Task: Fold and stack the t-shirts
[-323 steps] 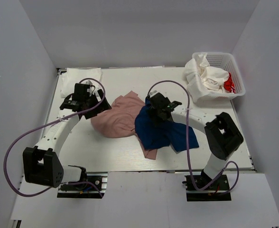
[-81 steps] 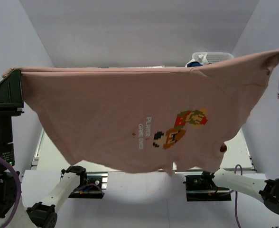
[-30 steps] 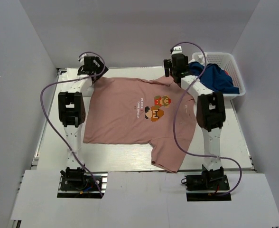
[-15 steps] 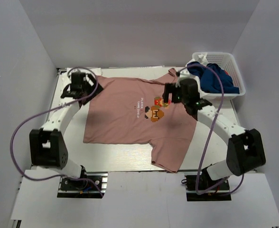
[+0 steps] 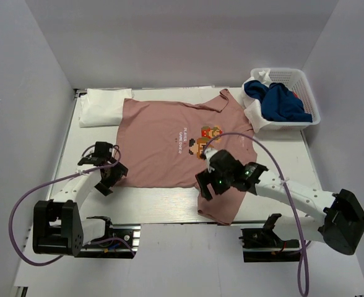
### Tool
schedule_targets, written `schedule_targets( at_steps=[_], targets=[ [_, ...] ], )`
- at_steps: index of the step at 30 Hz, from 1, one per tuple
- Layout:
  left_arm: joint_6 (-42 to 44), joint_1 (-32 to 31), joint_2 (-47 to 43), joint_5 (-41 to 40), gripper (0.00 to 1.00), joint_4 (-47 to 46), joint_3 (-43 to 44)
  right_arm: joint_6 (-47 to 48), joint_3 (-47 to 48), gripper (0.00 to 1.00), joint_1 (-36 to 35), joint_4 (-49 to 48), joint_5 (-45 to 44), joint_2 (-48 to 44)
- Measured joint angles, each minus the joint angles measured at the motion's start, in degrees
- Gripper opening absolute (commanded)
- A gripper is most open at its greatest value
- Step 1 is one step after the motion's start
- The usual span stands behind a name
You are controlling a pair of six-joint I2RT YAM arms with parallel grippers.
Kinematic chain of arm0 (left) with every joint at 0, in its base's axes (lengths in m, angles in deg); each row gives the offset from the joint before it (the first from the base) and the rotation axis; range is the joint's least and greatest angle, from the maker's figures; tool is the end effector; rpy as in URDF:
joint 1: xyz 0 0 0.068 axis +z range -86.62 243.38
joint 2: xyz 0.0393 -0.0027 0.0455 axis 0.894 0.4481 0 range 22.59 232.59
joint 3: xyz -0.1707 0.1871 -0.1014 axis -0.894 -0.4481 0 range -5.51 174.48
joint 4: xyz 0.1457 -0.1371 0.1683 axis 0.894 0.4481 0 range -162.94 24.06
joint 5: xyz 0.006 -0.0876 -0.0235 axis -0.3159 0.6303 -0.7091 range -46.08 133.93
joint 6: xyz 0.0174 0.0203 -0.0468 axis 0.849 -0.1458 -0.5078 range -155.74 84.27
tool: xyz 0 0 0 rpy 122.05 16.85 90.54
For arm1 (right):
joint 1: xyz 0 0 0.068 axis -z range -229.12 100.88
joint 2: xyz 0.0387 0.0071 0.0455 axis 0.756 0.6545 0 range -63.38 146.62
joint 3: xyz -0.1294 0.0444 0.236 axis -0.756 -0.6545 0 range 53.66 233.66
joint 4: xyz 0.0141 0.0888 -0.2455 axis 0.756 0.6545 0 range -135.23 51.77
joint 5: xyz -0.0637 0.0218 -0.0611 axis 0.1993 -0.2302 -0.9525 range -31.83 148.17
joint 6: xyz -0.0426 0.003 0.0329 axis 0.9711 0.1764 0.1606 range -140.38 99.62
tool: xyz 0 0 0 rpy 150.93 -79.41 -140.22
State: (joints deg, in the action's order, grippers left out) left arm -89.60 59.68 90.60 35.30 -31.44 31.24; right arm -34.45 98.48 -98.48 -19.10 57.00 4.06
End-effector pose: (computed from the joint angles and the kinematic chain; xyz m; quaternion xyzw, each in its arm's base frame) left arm 0.1940 -0.0071 0.1782 -0.4281 0.8882 -0.0069 0.1668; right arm 0.1570 0.1817 0.2361 -0.2803 0.8929 0.1770 0.3047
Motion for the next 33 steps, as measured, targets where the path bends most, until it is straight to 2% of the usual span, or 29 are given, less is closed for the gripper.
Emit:
schedule_targets(
  at_steps=[3, 5, 10, 13, 14, 17, 19, 21, 22, 25, 27, 33],
  targets=[
    [-1.07, 0.66, 2.14, -0.13, 0.82, 0.09, -1.25, -3.17, -2.27, 0.9, -4.83, 5.18, -1.51, 0.0],
    [-1.81, 0.96, 3.37, -0.35, 0.72, 0.0, -1.7, -5.53, -2.67, 0.9, -7.39, 7.69, -2.69, 0.0],
    [-3.43, 1.53, 3.26, -1.55, 0.53, -1.86, -2.6, -11.19, -4.9, 0.9, -13.2, 10.27, -4.94, -0.94],
    [-4.44, 1.68, 3.32, -2.12, 0.31, -3.54, -3.02, -13.99, -6.75, 0.88, -16.46, 11.65, -6.4, -0.96],
    [-4.63, 1.68, 3.61, -2.29, 0.17, -3.93, -3.04, -14.51, -7.28, 0.88, -17.31, 11.82, -6.71, -0.74],
    [-5.09, 1.68, 4.39, -2.38, 0.0, -5.14, -2.86, -16.02, -8.24, 0.78, -19.63, 12.24, -8.41, 1.46],
    [-5.09, 1.68, 4.59, -2.36, 0.0, -5.84, -2.82, -16.85, -8.24, 0.71, -20.85, 12.26, -9.94, 4.28],
    [-5.07, 1.68, 4.66, -2.32, 0.0, -6.19, -2.82, -17.51, -8.24, 0.59, -21.66, 11.52, -10.58, 6.45],
    [-5.03, 1.68, 4.63, -2.32, 0.0, -6.21, -2.82, -17.59, -8.15, 0.41, -22.01, 10.82, -11.23, 7.04],
    [-4.72, 1.68, 4.42, -2.34, 0.0, -6.43, -2.84, -18.47, -7.85, 0.08, -22.8, 10.84, -11.78, 7.74],
    [-4.57, 1.68, 4.22, -2.34, 0.0, -6.38, -2.84, -19.61, -7.74, 0.0, -23.15, 10.97, -13.33, 7.78],
    [-3.67, 1.68, 1.33, -2.34, 0.0, -5.44, -2.62, -22.05, -6.19, 0.0, -21.75, 12.76, -21.46, 7.48]
  ],
)
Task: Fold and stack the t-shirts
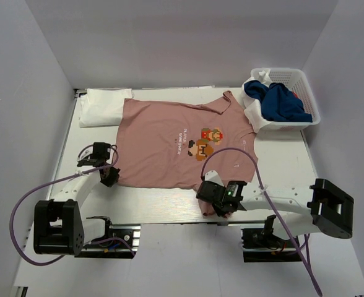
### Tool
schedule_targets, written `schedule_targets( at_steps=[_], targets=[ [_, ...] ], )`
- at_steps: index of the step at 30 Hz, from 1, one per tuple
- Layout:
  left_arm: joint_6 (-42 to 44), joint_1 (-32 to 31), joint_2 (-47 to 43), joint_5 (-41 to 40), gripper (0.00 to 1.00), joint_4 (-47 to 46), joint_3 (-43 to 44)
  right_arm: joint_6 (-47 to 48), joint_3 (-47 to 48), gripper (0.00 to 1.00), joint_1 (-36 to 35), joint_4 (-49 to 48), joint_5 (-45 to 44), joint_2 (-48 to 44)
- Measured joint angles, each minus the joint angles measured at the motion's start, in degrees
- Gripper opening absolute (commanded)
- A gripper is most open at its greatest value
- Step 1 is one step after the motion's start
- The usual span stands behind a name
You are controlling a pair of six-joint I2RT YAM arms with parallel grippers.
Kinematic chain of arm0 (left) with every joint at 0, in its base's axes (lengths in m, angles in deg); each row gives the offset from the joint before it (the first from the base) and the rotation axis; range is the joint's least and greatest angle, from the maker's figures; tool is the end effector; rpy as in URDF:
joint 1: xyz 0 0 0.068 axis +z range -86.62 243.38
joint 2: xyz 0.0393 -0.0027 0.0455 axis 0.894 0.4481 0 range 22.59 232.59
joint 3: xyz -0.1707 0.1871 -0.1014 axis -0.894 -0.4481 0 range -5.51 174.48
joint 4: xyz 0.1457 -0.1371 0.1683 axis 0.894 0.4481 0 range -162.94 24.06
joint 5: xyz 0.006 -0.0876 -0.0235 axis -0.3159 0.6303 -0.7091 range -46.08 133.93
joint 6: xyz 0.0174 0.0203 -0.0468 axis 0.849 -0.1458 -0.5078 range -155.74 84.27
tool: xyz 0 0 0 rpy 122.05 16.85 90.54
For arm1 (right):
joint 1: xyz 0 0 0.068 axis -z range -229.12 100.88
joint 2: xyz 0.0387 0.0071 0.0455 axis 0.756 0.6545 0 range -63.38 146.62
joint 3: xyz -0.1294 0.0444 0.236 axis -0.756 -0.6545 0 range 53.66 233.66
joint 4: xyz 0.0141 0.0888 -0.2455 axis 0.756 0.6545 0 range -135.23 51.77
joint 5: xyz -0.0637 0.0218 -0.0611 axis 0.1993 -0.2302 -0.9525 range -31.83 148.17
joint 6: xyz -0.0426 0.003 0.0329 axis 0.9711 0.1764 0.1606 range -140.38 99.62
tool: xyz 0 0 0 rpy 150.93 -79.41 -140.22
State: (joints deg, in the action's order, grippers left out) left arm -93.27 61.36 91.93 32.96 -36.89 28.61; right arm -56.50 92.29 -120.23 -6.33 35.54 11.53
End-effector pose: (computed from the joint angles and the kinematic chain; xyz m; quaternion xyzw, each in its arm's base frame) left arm 0.1967 -0.0001 0.1651 -0.4711 0.8619 0.0013 0.1875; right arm 0.0815 0.1957 0.1685 -0.2683 0.9350 -0.0136 0.2317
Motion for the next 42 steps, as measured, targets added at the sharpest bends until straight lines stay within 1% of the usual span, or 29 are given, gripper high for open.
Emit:
schedule_targets(
  at_steps=[6, 9, 12, 16, 22, 27, 28, 29, 30, 31, 34, 37, 38, 40, 42],
  targets=[
    [0.61, 0.0, -1.03, 0.0, 0.0, 1.46, 4.07, 1.09, 5.77, 0.0, 6.36, 1.73, -5.57, -3.39],
    [0.92, 0.0, -0.61, -0.02, 0.0, 1.64, 7.08, 4.07, 8.37, 0.0, 11.93, 1.03, -6.21, -3.91],
    [1.09, 0.0, 2.23, -0.04, 0.0, 1.95, 11.5, 8.35, 10.6, 0.0, 17.94, -0.33, -6.16, -3.21],
    [1.42, 0.02, 10.21, -0.09, 0.0, 1.62, 19.54, 14.47, 16.5, 0.0, 25.42, -2.86, -6.16, 1.33],
    [1.64, 0.2, 23.87, -0.28, 0.0, 1.53, 32.5, 23.96, 27.02, 0.0, 35.85, -10.23, -4.0, 11.1],
    [1.81, 0.57, 36.46, -0.39, 0.0, 3.19, 45.35, 30.03, 39.41, 0.0, 43.12, -12.92, -0.94, 23.67],
    [1.84, 0.72, 38.97, -0.39, 0.29, 4.04, 48.3, 30.84, 41.88, 0.1, 44.41, -13.25, -0.55, 26.45],
    [2.29, 0.87, 42.03, -0.26, 0.47, 4.68, 51.63, 31.45, 44.3, 0.78, 45.51, -13.33, -0.22, 29.27],
    [2.62, 1.11, 44.5, -0.11, 0.64, 4.9, 54.25, 31.78, 46.53, 0.9, 46.38, -13.2, 0.04, 31.91],
    [3.19, 1.25, 46.31, -0.04, 0.99, 5.35, 56.06, 32.52, 49.07, 0.9, 47.19, -12.94, 0.04, 34.58],
    [3.32, 1.55, 48.87, -0.31, 1.0, 6.78, 58.4, 33.86, 54.23, 0.9, 48.7, -12.44, -0.37, 39.8],
    [4.17, 1.68, 47.1, -0.79, 1.0, 7.26, 57.29, 34.07, 54.14, 0.9, 48.52, -12.02, -0.15, 39.52],
    [4.5, 1.57, 45.79, -0.92, 1.0, 6.78, 56.15, 33.94, 53.11, 0.9, 48.35, -12.96, 0.66, 38.71],
    [5.68, 1.09, 41.83, -0.87, 1.0, 4.5, 52.0, 32.76, 47.23, 0.9, 48.04, -15.96, 4.11, 34.73],
    [7.02, 0.61, 38.84, 0.59, 1.0, 2.43, 48.48, 31.08, 41.59, 0.9, 47.8, -16.83, 7.28, 30.77]
  ],
)
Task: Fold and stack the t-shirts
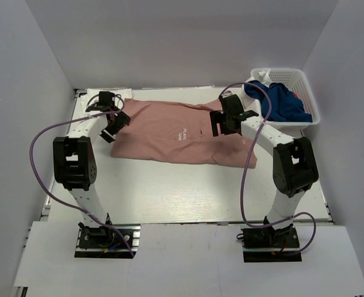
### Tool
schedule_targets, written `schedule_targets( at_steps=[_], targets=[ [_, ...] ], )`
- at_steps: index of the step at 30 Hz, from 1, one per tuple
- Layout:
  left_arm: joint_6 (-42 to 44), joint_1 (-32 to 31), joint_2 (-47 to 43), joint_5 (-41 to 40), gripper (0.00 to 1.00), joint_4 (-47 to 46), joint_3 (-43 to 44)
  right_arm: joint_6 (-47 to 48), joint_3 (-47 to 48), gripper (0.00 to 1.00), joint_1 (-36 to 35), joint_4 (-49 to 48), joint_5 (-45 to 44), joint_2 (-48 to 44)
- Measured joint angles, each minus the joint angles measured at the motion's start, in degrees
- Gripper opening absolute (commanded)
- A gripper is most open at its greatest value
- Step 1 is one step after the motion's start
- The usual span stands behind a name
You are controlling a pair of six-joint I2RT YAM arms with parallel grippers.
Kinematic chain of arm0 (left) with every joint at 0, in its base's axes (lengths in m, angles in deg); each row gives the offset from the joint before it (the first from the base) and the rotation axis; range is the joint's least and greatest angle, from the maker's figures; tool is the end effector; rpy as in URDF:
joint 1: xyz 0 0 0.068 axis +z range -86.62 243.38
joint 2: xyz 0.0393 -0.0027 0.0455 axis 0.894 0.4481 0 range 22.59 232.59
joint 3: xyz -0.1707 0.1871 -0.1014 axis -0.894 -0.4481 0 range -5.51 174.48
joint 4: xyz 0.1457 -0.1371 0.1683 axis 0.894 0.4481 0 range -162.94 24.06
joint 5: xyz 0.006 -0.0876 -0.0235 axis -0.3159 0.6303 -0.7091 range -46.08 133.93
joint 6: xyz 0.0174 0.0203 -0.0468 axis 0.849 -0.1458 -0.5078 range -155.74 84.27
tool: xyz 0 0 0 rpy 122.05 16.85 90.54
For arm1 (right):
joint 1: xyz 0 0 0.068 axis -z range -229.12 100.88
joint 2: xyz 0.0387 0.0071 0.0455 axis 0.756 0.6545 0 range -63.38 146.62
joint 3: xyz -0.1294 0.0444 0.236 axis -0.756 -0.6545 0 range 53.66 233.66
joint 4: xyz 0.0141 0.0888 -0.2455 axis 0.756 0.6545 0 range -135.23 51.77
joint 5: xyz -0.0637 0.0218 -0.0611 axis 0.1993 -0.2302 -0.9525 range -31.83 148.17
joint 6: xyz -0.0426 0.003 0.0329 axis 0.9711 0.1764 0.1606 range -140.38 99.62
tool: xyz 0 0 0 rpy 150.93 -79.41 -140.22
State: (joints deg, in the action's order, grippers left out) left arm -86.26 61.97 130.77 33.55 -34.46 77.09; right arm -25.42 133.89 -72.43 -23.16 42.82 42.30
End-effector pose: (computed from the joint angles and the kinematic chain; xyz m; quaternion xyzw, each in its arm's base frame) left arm 0.3970 -0.0033 0.2146 -0.4217 0.8743 -0.0187 0.2396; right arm 0.3816 0.1542 0.2367 -0.0990 0.9197 -0.0328 0.3786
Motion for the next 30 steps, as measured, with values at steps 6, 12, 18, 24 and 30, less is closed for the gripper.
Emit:
schedule_targets(
  at_steps=[6, 12, 18, 24, 30],
  targets=[
    [2.71, -2.19, 2.12, 4.33, 1.0, -6.34, -3.87, -5.18, -9.62, 0.9, -0.04, -4.76, 5.4, -2.49],
    [3.67, -3.67, 3.23, 4.81, 1.0, -9.97, -6.91, -8.24, -16.61, 0.9, 0.04, -8.48, 7.63, -2.29],
    [3.5, -3.69, -4.24, 3.74, 1.0, -12.46, -17.31, -12.39, -27.54, 0.9, -0.5, -13.46, 8.15, -9.25],
    [1.64, -3.72, -18.45, 3.37, 1.0, -7.32, -32.35, -18.58, -43.82, 0.9, -3.5, -11.13, 9.6, -27.39],
    [0.04, -3.69, -37.2, 3.69, 1.0, 5.25, -45.07, -22.99, -49.27, 0.9, -8.52, 1.99, 10.99, -42.71]
  ],
)
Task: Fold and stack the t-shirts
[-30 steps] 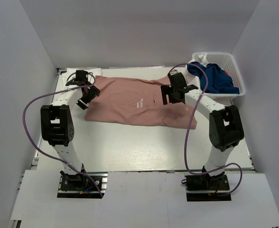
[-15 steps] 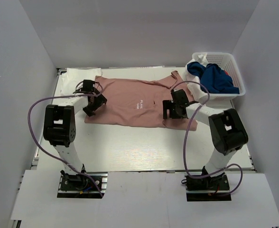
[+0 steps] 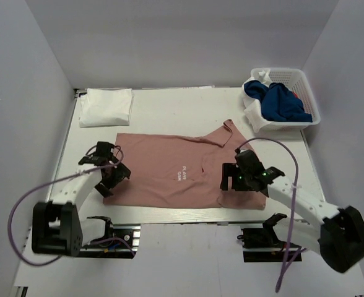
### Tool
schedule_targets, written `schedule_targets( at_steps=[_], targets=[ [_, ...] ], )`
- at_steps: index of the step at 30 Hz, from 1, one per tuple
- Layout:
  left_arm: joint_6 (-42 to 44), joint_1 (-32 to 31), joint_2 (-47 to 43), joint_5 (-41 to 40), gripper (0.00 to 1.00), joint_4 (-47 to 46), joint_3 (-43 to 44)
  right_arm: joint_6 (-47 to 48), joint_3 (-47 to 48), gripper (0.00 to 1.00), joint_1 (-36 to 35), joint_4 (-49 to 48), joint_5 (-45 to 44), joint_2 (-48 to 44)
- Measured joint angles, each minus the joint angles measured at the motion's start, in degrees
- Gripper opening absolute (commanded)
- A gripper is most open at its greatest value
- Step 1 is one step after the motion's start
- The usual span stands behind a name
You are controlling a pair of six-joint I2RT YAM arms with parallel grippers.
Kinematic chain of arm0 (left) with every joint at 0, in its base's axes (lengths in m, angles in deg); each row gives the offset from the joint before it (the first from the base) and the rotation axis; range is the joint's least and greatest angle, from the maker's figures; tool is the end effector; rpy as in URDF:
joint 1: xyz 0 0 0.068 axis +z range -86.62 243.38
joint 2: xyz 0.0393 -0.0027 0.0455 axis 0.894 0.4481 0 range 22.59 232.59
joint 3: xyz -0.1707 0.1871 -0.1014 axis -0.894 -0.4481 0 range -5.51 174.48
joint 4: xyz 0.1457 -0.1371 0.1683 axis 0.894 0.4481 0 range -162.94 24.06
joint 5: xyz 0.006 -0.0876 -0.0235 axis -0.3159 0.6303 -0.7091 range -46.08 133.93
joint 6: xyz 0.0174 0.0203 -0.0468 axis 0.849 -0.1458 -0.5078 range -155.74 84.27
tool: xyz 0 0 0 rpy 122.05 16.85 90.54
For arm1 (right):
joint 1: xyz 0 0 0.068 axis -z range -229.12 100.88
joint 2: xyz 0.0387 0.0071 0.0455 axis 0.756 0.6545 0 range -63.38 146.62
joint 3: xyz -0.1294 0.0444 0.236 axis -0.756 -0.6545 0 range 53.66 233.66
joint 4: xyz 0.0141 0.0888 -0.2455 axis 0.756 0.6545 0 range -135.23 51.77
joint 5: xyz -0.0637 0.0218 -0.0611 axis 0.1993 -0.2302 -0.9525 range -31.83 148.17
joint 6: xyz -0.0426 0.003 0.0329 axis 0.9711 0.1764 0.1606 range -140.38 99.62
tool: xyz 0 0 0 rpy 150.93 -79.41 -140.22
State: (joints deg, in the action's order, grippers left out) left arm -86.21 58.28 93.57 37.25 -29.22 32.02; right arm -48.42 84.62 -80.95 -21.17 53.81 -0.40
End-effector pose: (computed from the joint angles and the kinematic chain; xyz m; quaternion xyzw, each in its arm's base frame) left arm 0.1953 -0.0132 0.1715 -0.3886 0.9128 -0.0009 0.1257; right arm 0.1719 0.1035 0.1788 -0.0206 0.9556 0.1139 0.2708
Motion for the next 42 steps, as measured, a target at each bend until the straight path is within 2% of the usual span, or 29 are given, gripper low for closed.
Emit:
schedule_targets(
  at_steps=[3, 6, 8, 13, 20, 24, 26, 28, 29, 31, 41, 42],
  targets=[
    [-0.02, 0.0, -6.97, -0.04, 1.0, 1.99, 0.28, -0.28, 0.79, 0.9, -0.98, 2.58, -0.52, -5.27],
    [0.52, 0.31, -5.92, -1.11, 1.0, 2.49, 6.38, 0.15, 5.4, 0.9, -0.94, 2.8, -2.99, -3.82],
    [1.11, 0.74, -0.7, -2.4, 1.0, 2.32, 13.16, 0.37, 10.03, 0.9, -0.76, 0.81, -5.25, -0.09],
    [2.49, 2.14, 18.84, -5.66, 1.0, -0.02, 31.56, 0.0, 23.19, 0.9, 2.27, -4.66, -10.03, 14.08],
    [4.22, 4.02, 42.16, -6.58, 1.0, 0.07, 49.86, 2.78, 41.75, 0.9, 7.91, -6.32, -13.73, 35.74],
    [5.49, 4.68, 52.24, -6.84, 0.91, 1.2, 60.72, 5.75, 52.5, 0.9, 9.33, -5.46, -15.43, 45.94],
    [6.12, 4.9, 55.49, -6.84, 0.78, 1.4, 64.15, 6.93, 56.92, 0.87, 9.86, -5.09, -15.63, 50.1],
    [6.78, 5.01, 57.46, -6.36, 0.68, 1.51, 65.96, 7.93, 60.67, 0.85, 10.21, -4.61, -15.26, 53.77],
    [7.3, 5.01, 58.16, -6.21, 0.59, 1.62, 66.42, 8.31, 62.25, 0.85, 10.38, -4.44, -15.04, 55.3],
    [7.85, 5.01, 58.27, -5.49, 0.53, 1.77, 66.58, 8.76, 64.7, 0.85, 10.58, -3.89, -14.78, 57.83],
    [8.68, 4.87, 53.62, -6.36, 0.52, 0.61, 58.66, 8.57, 68.54, 0.87, 11.41, -0.24, -17.25, 61.79],
    [8.68, 4.87, 53.4, -6.6, 0.47, 0.83, 58.36, 8.57, 68.48, 0.87, 11.47, -0.26, -17.62, 61.79]
  ],
)
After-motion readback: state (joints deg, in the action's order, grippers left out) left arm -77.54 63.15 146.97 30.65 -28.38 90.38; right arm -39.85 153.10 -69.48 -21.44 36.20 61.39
